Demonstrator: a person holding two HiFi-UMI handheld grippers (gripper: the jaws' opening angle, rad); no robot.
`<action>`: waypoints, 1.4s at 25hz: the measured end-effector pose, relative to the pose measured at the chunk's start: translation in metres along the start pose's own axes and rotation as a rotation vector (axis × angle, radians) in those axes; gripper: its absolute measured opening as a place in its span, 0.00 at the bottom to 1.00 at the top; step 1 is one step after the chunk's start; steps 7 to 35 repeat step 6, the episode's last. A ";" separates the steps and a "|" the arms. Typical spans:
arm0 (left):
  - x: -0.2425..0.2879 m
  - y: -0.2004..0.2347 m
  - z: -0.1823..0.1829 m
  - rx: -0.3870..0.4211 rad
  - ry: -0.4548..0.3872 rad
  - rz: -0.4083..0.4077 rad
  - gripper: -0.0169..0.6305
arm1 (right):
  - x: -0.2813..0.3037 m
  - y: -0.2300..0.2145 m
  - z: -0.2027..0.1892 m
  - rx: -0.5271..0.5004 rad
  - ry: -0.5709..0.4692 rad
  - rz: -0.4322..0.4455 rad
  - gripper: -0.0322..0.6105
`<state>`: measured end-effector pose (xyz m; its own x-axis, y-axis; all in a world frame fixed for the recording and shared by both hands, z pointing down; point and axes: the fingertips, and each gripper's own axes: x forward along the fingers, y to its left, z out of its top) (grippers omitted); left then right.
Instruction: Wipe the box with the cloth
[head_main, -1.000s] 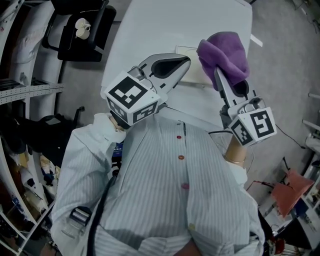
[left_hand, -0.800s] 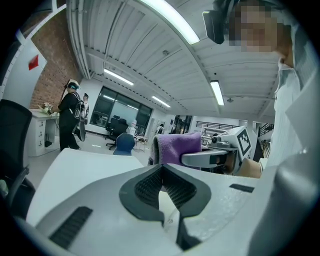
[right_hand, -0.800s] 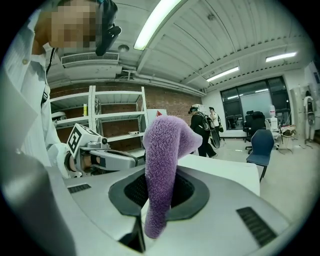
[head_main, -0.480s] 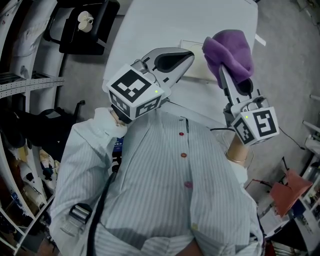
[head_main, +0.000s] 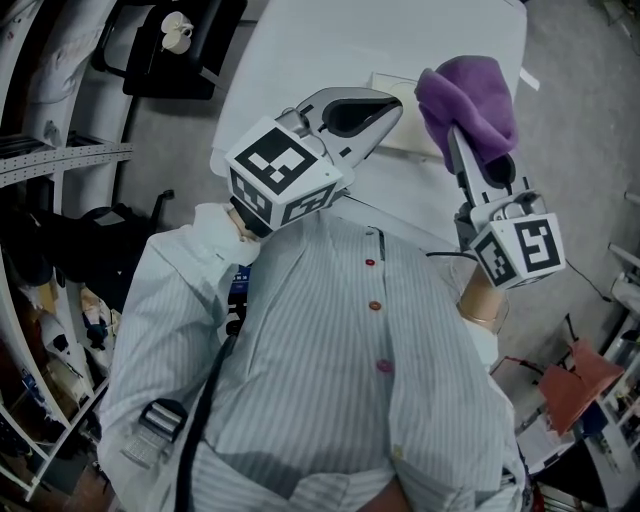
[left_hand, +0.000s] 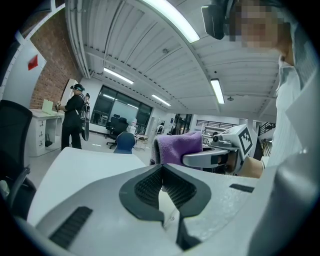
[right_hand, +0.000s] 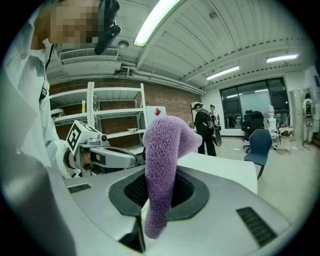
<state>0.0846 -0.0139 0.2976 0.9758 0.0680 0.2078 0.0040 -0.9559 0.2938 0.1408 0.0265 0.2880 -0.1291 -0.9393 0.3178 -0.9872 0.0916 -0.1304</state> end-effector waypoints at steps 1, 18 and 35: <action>0.001 0.000 0.000 0.000 0.001 -0.002 0.04 | 0.000 -0.001 0.000 0.001 0.001 -0.001 0.15; 0.009 0.001 -0.003 0.008 0.007 -0.018 0.04 | -0.001 -0.007 -0.003 -0.005 0.004 -0.015 0.15; 0.009 0.001 -0.003 0.008 0.007 -0.018 0.04 | -0.001 -0.007 -0.003 -0.005 0.004 -0.015 0.15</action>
